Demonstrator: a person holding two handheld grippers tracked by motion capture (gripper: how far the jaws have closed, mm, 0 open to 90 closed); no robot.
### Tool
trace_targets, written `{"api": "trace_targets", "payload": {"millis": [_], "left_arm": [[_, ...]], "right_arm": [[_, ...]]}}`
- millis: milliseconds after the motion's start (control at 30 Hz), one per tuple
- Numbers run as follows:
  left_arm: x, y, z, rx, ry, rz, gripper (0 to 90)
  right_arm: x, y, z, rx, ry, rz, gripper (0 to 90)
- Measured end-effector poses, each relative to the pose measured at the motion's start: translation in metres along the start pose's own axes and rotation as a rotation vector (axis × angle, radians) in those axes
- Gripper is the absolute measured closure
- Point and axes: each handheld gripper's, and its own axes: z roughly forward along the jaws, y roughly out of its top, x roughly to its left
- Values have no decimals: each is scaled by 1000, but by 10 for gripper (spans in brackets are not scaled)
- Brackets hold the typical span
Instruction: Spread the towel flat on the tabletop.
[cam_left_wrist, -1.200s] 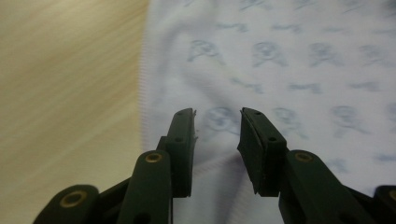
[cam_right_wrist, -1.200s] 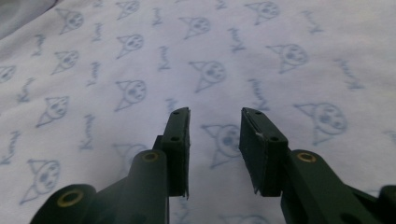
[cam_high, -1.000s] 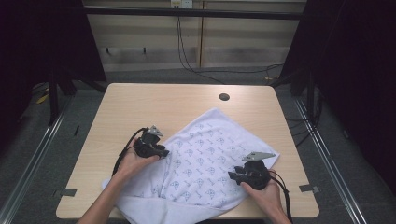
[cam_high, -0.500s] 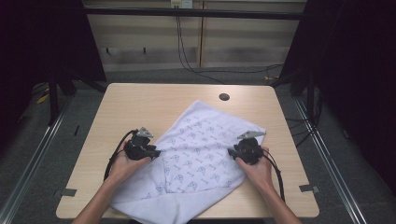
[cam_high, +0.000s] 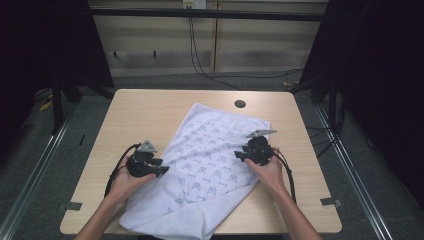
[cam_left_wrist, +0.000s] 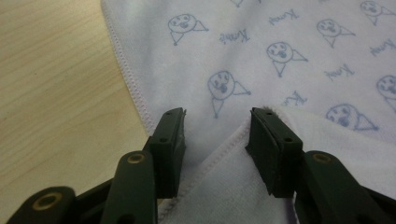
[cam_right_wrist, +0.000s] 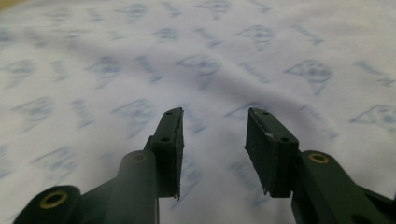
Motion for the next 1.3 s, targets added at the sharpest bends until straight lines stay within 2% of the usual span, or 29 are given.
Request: {"api": "trace_targets", "payload": {"millis": [100, 167, 233, 267, 300, 367, 433, 467, 533, 567, 600, 667, 733, 800, 933, 1000, 1033, 1067, 1100, 1167, 1233, 1300], "left_arm": [[2, 0, 1, -4, -9, 12, 558], [4, 0, 1, -13, -11, -11, 577], [7, -1, 1, -25, -19, -32, 601], [8, -2, 1, -30, -21, -36, 607], [8, -2, 0, -26, -22, -35, 607], [7, -2, 1, -27, -21, -20, 594], [4, -1, 1, -27, -7, -21, 572], [4, -1, 1, -20, -3, -13, 568], [5, -1, 2, -26, -7, -14, 563], [5, -1, 2, -27, -5, -25, 563], [6, -1, 2, -36, -14, -37, 563], [8, -1, 2, -42, -31, -64, 538], [8, -1, 3, -46, -35, -64, 533], [7, 0, 4, -47, -46, -76, 531], [4, 4, 8, -54, -67, -91, 509], [3, 5, 10, -63, -100, -106, 500], [4, 5, 11, -72, -129, -127, 502], [4, 6, 11, -73, -128, -125, 512], [4, 6, 11, -71, -115, -113, 522], [3, 6, 9, -62, -104, -101, 527], [1, 6, 5, -57, -94, -89, 532], [0, 5, -2, -76, -105, -84, 536]], "right_arm": [[22, -14, -23, 30, 56, -44, 559], [36, -27, -33, 60, 82, -57, 556], [46, -39, -42, 57, 111, -50, 558], [50, -45, -44, 59, 124, -27, 558], [53, -50, -43, 68, 138, -28, 556], [57, -57, -37, 104, 136, -60, 533], [53, -56, -35, 103, 153, -55, 537], [50, -54, -34, 111, 133, -61, 559], [41, -53, -32, 100, 122, -82, 620], [35, -52, -31, 91, 135, -68, 643], [30, -51, -30, 93, 129, -58, 645], [20, -48, -28, 79, 86, -72, 644], [8, -43, -24, 72, 68, -42, 642], [-2, -37, -19, 69, 9, -47, 641], [-20, -23, -6, 58, -51, -15, 639], [-27, -18, 1, 39, -80, 5, 640], [-31, -16, 5, 22, -98, 13, 640], [-34, -14, 8, 9, -111, 31, 640], [-37, -10, 11, 14, -127, 23, 637], [-40, -4, 14, 42, -139, 18, 582], [-35, -2, 11, 56, -142, 4, 545], [-20, -3, 1, 16, -101, -23, 553]]}}
